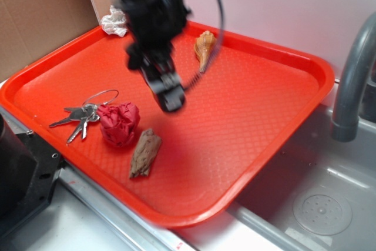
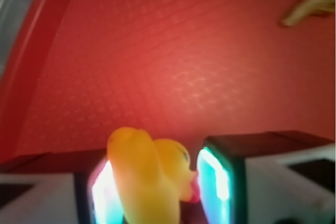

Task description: Grab the yellow duck.

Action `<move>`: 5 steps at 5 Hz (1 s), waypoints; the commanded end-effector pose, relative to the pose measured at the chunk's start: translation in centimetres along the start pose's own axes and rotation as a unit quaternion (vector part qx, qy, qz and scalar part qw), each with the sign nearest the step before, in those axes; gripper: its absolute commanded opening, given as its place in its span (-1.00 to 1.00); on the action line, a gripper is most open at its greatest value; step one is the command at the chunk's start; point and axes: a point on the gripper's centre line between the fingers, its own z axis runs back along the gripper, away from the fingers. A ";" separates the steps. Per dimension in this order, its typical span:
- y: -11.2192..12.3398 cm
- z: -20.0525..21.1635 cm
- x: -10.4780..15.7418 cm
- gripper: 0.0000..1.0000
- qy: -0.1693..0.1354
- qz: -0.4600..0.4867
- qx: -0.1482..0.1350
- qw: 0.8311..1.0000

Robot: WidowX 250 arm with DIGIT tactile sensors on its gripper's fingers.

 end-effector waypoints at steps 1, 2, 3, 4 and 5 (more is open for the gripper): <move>3.2 6.8 -2.3 -1.00 -0.026 0.136 0.032 0.990; 5.9 7.6 -1.6 -1.00 0.010 0.220 0.056 0.974; 6.9 8.1 -1.0 -1.00 0.030 0.289 0.096 0.952; 6.9 7.9 -1.1 -1.00 0.014 0.296 0.108 0.949; 6.8 7.1 -0.7 -1.00 0.009 0.285 0.094 0.954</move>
